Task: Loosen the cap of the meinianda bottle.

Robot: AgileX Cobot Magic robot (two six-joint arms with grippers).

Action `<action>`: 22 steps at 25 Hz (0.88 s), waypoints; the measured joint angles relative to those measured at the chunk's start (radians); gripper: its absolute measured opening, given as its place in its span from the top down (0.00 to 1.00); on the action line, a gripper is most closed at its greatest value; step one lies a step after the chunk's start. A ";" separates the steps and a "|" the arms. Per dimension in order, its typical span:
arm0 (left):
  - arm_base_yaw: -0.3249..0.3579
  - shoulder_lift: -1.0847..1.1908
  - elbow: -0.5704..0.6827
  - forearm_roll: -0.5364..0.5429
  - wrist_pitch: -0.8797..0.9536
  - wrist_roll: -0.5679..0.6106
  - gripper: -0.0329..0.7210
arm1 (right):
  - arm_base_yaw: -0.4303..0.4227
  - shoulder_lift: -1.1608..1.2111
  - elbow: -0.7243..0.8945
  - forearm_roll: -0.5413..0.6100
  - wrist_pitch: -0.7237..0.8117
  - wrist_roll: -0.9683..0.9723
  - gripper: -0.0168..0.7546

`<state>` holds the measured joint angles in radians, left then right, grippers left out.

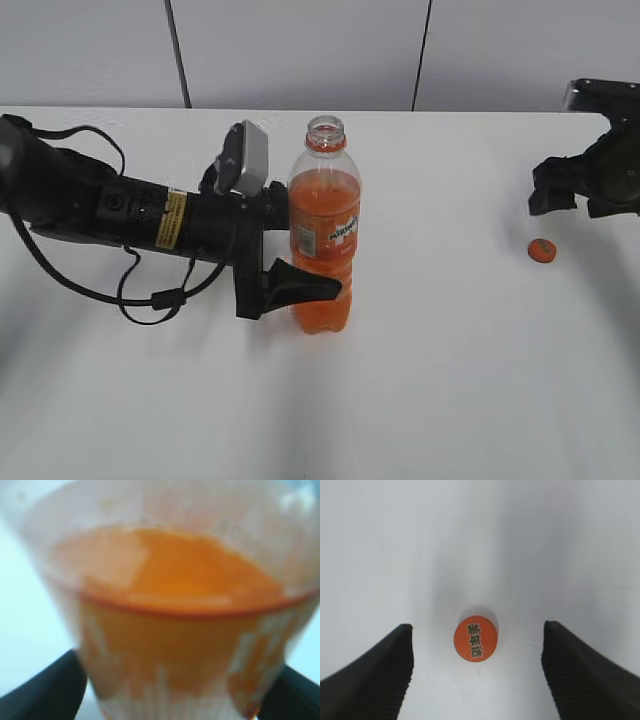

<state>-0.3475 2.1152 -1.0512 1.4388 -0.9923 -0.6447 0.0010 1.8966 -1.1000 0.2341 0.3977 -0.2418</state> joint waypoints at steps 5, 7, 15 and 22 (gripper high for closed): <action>0.068 0.000 0.000 0.097 -0.013 -0.030 0.18 | 0.000 -0.074 0.000 0.000 0.001 0.000 0.21; 0.096 0.000 0.000 0.145 -0.028 -0.048 0.18 | 0.000 -0.106 0.001 0.000 0.001 0.000 0.21; 0.180 -0.015 0.000 0.288 -0.038 -0.078 0.18 | 0.000 -0.220 0.001 -0.016 0.001 -0.010 0.21; 0.188 -0.115 0.000 0.279 0.275 -0.096 0.18 | 0.000 -0.306 0.001 -0.059 -0.047 -0.023 0.21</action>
<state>-0.1591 2.0004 -1.0512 1.7177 -0.7175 -0.7407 0.0010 1.5901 -1.0992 0.1753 0.3506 -0.2644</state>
